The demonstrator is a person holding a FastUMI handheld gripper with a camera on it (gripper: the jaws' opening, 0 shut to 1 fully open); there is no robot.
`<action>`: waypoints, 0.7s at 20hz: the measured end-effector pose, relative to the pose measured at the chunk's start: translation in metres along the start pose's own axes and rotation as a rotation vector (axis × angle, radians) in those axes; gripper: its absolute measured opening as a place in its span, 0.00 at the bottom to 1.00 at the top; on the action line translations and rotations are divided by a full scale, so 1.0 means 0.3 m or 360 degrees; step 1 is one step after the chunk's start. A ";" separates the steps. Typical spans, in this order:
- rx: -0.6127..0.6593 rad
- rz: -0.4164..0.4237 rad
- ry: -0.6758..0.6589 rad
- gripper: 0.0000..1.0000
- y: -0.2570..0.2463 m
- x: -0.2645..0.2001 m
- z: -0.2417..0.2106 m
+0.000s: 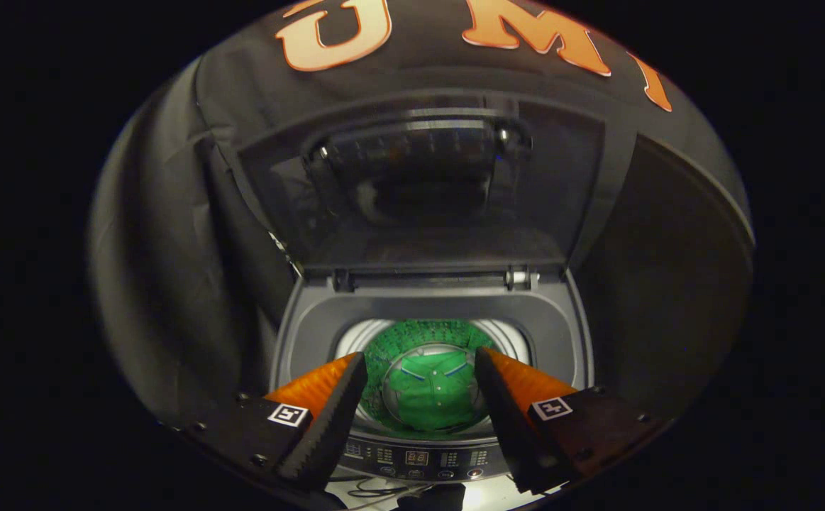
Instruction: Put the clothes into the washing machine and then close the washing machine lid.
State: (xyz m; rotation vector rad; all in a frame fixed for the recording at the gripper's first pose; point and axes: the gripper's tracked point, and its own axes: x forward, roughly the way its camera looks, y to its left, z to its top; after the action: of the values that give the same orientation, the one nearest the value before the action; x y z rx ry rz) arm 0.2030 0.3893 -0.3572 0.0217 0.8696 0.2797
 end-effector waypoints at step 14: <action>-0.0077 -0.0018 -0.0478 0.98 0.069 -0.113 0.683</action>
State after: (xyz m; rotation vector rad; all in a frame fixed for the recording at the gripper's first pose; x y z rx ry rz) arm 0.3324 0.4201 -0.1965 0.0133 0.5643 0.2788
